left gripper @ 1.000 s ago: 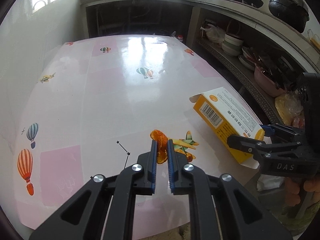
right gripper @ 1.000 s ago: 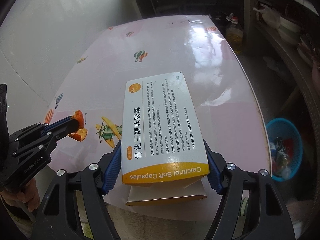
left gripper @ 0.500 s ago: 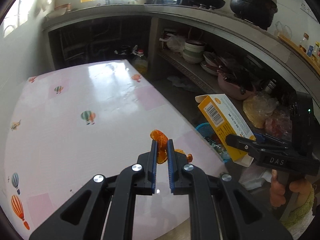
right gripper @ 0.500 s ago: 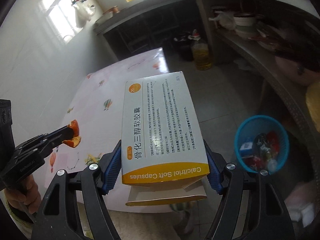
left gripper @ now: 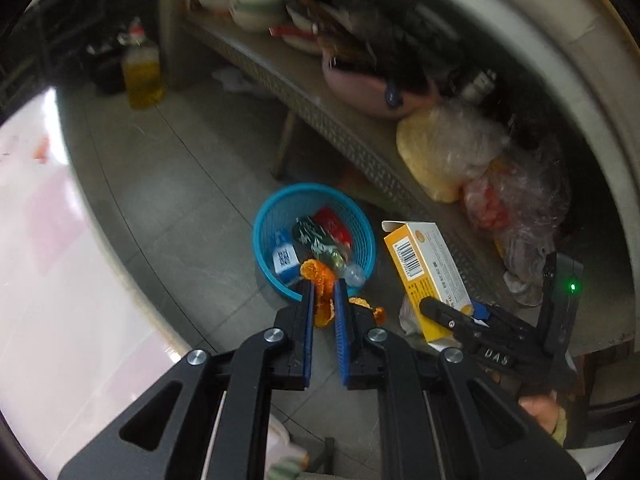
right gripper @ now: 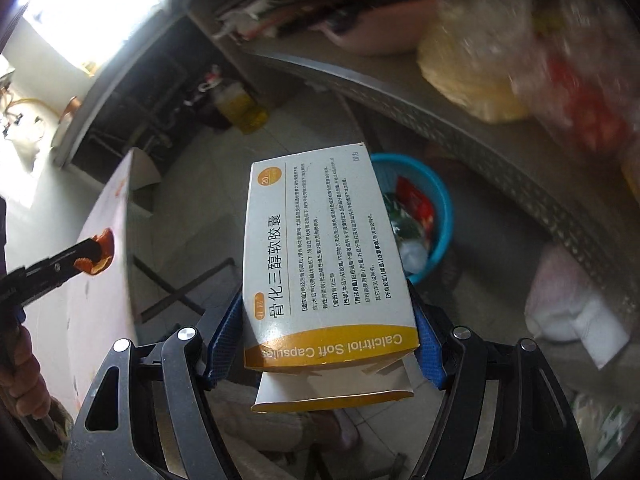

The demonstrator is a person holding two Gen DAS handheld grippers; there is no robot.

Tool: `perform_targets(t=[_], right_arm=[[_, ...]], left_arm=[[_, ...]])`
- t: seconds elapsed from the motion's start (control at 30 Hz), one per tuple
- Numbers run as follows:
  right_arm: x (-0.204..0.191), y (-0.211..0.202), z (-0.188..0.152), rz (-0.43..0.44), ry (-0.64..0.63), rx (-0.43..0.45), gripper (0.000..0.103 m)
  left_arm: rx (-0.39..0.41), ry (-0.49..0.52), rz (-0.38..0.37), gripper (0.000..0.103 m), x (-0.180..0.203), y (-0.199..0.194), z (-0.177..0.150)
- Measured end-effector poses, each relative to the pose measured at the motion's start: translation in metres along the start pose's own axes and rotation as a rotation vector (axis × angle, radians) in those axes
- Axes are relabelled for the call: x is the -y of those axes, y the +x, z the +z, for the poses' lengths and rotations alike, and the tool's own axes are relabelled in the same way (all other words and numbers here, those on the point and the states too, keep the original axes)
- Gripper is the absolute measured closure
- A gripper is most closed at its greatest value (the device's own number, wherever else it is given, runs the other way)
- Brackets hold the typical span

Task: Collect trash
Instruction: 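Carry the orange peel and medicine box over the wastebasket and open both tools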

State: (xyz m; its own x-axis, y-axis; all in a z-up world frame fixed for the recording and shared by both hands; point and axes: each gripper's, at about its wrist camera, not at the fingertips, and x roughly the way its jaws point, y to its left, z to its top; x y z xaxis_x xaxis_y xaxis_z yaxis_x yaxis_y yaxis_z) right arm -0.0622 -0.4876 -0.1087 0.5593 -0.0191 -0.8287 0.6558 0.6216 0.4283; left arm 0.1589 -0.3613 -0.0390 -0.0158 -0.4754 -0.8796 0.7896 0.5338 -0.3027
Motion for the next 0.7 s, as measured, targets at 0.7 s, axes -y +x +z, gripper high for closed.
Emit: perform_targets(t=[0.7], right_arm=[[0.004, 0.098, 0.052, -0.118, -0.037, -0.007, 0.026]], left_arm=[[-0.048, -0.077, -0.004, 0.064, -0.009, 0.074, 0.06]])
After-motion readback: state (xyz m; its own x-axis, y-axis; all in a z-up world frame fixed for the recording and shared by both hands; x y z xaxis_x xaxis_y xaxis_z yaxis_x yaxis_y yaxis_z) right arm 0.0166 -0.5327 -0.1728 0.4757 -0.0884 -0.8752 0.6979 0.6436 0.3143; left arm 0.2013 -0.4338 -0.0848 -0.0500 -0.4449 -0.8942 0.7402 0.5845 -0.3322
